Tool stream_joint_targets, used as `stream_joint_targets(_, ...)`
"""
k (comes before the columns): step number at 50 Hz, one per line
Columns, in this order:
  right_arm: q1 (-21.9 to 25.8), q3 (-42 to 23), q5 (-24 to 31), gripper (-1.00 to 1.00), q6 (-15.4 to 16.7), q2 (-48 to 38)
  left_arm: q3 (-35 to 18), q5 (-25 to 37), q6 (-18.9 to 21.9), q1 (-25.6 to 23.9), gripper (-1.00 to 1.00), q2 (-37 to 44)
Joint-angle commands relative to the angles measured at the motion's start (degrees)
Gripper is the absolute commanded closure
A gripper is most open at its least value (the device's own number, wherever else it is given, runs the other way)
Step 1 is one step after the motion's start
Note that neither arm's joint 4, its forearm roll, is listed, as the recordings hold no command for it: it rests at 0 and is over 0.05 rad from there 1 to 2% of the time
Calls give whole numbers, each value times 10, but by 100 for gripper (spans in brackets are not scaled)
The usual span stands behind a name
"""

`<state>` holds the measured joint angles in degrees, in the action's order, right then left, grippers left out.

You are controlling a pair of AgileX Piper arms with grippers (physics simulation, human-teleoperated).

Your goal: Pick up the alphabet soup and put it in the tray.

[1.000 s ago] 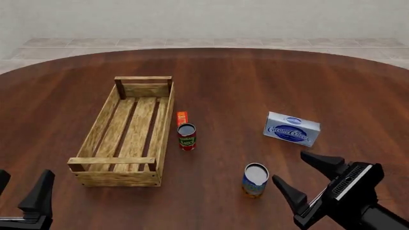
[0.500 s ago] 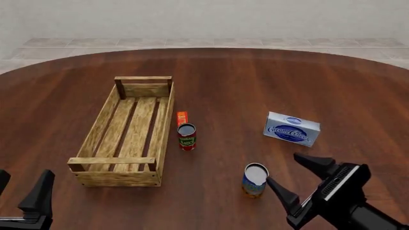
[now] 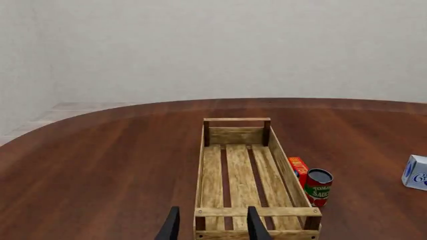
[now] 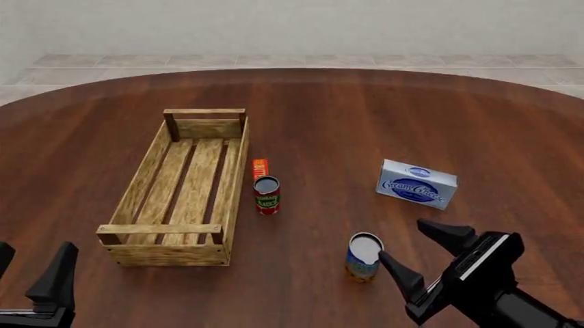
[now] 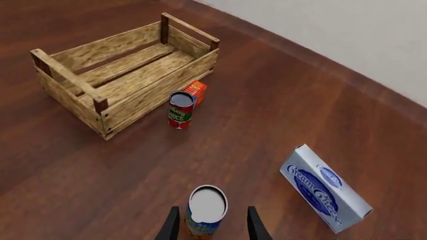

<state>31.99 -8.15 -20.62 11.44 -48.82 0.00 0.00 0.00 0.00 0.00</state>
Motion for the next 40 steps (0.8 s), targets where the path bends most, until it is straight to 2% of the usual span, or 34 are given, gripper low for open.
stream_joint_targets(1, -5, 0, -2, -100, -19, -2, 0, 0, 0, 0, -100, 0)
stream_joint_targets(27, -6, 9, -63, -100, -14, -61, 0, 0, 0, 0, -100, 0)
stream_joint_targets(40, -1, 15, -113, -100, -12, -115, 0, 0, 0, 0, -100, 0)
